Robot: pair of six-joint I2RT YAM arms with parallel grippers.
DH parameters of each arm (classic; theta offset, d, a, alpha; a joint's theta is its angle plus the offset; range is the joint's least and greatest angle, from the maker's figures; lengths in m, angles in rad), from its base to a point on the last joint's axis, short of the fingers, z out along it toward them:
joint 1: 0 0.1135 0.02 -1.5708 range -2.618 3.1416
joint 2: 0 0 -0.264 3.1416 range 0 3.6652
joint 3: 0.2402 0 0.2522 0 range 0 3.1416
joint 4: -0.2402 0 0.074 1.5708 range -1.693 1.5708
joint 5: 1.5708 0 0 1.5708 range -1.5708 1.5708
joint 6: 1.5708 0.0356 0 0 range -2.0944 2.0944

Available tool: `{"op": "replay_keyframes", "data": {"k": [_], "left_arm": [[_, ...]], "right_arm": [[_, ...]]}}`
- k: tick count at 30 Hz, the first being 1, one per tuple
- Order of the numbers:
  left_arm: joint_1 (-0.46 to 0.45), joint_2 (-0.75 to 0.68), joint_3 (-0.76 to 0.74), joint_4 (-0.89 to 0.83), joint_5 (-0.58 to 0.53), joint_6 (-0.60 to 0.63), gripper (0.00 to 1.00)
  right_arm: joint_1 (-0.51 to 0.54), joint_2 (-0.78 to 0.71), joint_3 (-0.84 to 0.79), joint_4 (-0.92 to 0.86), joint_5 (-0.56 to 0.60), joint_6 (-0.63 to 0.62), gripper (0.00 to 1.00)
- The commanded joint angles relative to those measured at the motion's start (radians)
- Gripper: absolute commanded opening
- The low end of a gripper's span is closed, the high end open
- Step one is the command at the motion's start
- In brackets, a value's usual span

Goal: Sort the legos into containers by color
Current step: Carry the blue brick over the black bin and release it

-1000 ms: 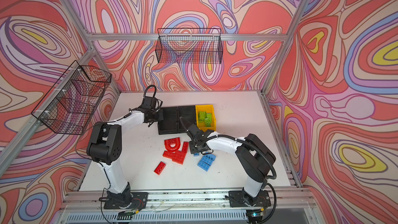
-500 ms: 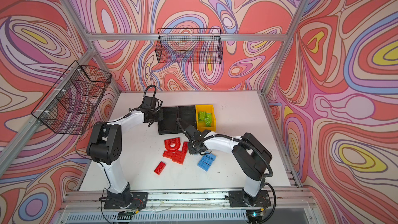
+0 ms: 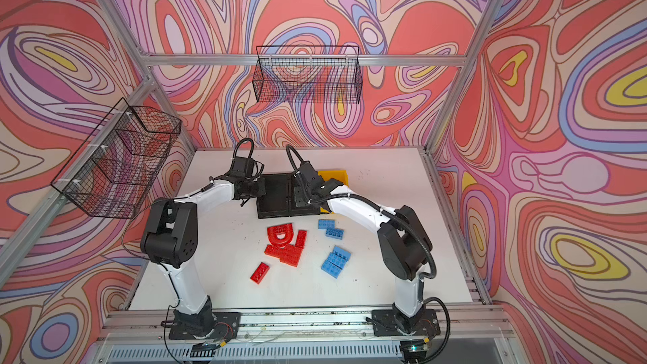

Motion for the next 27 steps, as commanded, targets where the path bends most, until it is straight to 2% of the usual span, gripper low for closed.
{"op": "replay_keyframes", "data": {"k": [1, 4, 18, 23, 27], "left_arm": [[0.003, -0.029, -0.014, 0.002, 0.025, -0.015, 0.00], [0.003, -0.031, -0.014, 0.003, 0.032, -0.016, 0.00], [0.003, -0.031, -0.010, 0.007, 0.054, -0.020, 0.00], [0.003, -0.036, -0.015, 0.008, 0.049, -0.018, 0.00], [0.003, -0.030, -0.013, 0.010, 0.055, -0.021, 0.00]], "right_arm": [[-0.033, 0.111, 0.074, 0.057, -0.058, -0.027, 0.30], [-0.058, 0.183, 0.120, 0.104, -0.131, -0.011, 0.30], [-0.100, 0.342, 0.234, 0.189, -0.269, 0.002, 0.41], [-0.101, 0.319, 0.240, 0.187, -0.277, -0.003, 0.54], [-0.102, 0.247, 0.230, 0.129, -0.265, -0.057, 0.58]]}}
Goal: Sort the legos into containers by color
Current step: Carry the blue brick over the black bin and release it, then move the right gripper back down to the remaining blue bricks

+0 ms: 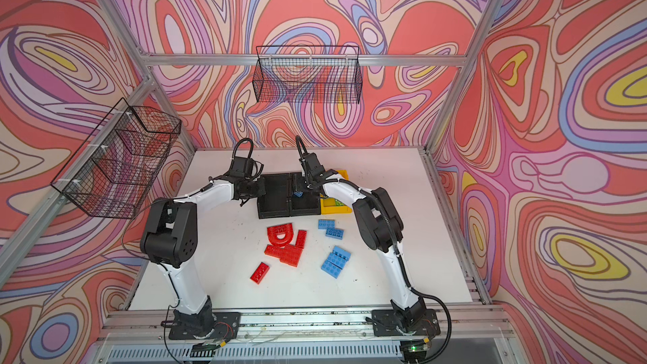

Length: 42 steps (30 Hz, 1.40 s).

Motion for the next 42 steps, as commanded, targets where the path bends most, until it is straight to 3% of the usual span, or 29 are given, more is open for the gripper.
{"op": "replay_keyframes", "data": {"k": [1, 7, 12, 18, 20, 24, 32, 38, 42], "left_arm": [[-0.002, -0.031, -0.012, 0.007, 0.027, -0.009, 0.00], [-0.002, -0.035, -0.015, 0.009, 0.020, -0.002, 0.00], [-0.003, -0.035, -0.011, 0.003, 0.013, 0.008, 0.00], [-0.002, -0.016, -0.006, 0.017, 0.042, -0.002, 0.00], [-0.002, -0.013, -0.004, 0.016, 0.047, -0.004, 0.00], [-0.002, -0.019, -0.009, 0.017, 0.046, -0.004, 0.00], [-0.002, -0.036, -0.014, 0.011, 0.043, 0.001, 0.00], [-0.002, -0.044, -0.013, 0.003, 0.030, 0.010, 0.00], [-0.002, -0.036, -0.008, 0.002, 0.030, 0.010, 0.00]], "right_arm": [[0.010, -0.088, -0.006, -0.048, -0.038, -0.067, 0.58], [0.010, -0.306, -0.151, -0.218, -0.002, -0.216, 0.58], [0.008, -0.508, -0.376, -0.357, 0.062, -0.301, 0.58], [-0.014, -0.637, -0.595, -0.435, 0.049, -0.301, 0.60], [-0.014, -0.655, -0.641, -0.434, 0.047, -0.288, 0.62], [-0.014, -0.666, -0.712, -0.397, 0.045, -0.282, 0.76], [-0.013, -0.606, -0.716, -0.335, 0.191, -0.339, 0.79], [-0.013, -0.556, -0.692, -0.340, 0.144, -0.411, 0.80], [-0.014, -0.542, -0.693, -0.339, 0.049, -0.457, 0.81]]}}
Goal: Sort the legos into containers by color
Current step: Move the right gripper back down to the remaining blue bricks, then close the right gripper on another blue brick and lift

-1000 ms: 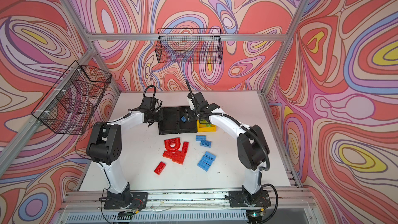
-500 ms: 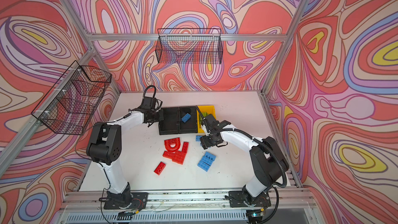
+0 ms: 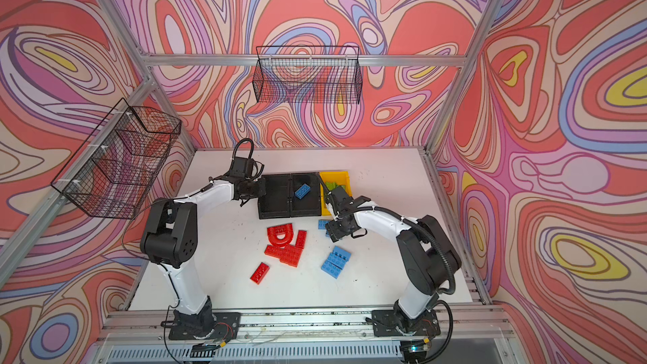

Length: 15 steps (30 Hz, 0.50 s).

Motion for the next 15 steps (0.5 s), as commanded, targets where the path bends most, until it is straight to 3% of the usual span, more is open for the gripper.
{"op": "replay_keyframes", "data": {"k": [1, 9, 12, 15], "left_arm": [[-0.002, -0.034, -0.007, 0.002, 0.011, 0.006, 0.00], [-0.002, -0.031, -0.003, -0.004, 0.011, 0.009, 0.00], [-0.002, -0.035, -0.003, -0.008, 0.001, 0.013, 0.00], [-0.002, -0.035, -0.001, -0.010, -0.002, 0.015, 0.00]], "right_arm": [[-0.002, 0.020, 0.020, -0.002, -0.070, -0.070, 0.81], [-0.002, 0.119, 0.070, 0.022, -0.044, -0.122, 0.79], [0.002, 0.151, 0.081, 0.022, -0.055, -0.131, 0.73], [0.008, 0.147, 0.073, 0.035, -0.059, -0.131, 0.58]]}}
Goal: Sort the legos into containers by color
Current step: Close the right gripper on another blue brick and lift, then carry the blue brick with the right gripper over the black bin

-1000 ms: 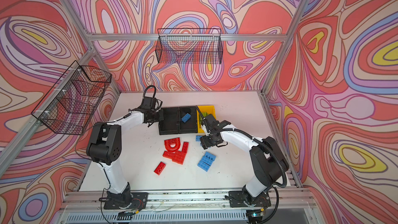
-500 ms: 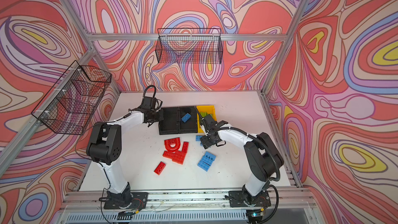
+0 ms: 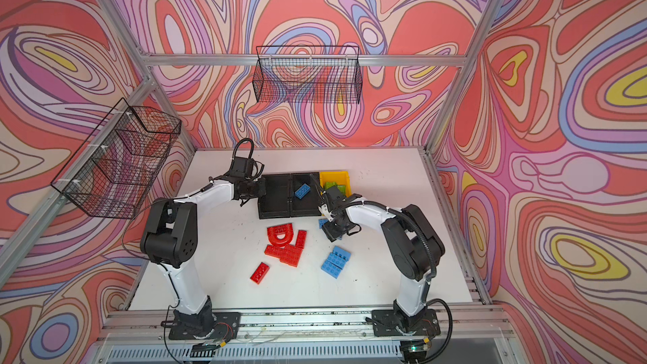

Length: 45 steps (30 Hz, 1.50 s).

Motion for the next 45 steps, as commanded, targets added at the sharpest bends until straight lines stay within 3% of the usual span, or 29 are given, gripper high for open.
{"op": "replay_keyframes", "data": {"k": [1, 10, 16, 20, 27, 33, 39, 43, 45], "left_arm": [[-0.002, -0.033, -0.001, -0.010, 0.003, 0.012, 0.00], [-0.002, -0.031, 0.004, -0.010, 0.004, 0.013, 0.00], [-0.002, -0.040, -0.017, 0.009, 0.009, 0.005, 0.00], [-0.002, -0.037, -0.012, 0.013, 0.017, 0.003, 0.00], [-0.002, -0.046, -0.010, 0.006, 0.022, 0.002, 0.00], [-0.002, -0.056, -0.009, 0.005, 0.027, 0.000, 0.00], [-0.002, -0.058, -0.010, 0.007, 0.028, 0.000, 0.00], [-0.002, -0.058, -0.007, 0.002, 0.032, 0.002, 0.00], [-0.002, -0.060, -0.007, 0.001, 0.030, 0.004, 0.00]], "right_arm": [[0.006, 0.003, -0.004, 0.009, -0.028, -0.022, 0.50], [0.025, -0.115, -0.033, -0.046, -0.035, -0.003, 0.29], [0.025, -0.194, 0.048, -0.086, -0.023, 0.046, 0.29], [0.026, -0.198, 0.147, -0.017, -0.034, 0.131, 0.30], [0.025, 0.017, 0.373, 0.174, -0.080, 0.282, 0.33], [0.025, 0.243, 0.578, 0.204, -0.057, 0.353, 0.34], [0.025, 0.348, 0.640, 0.254, -0.019, 0.420, 0.36], [0.025, 0.371, 0.647, 0.290, -0.031, 0.449, 0.45], [0.025, 0.369, 0.641, 0.300, -0.038, 0.456, 0.54]]}}
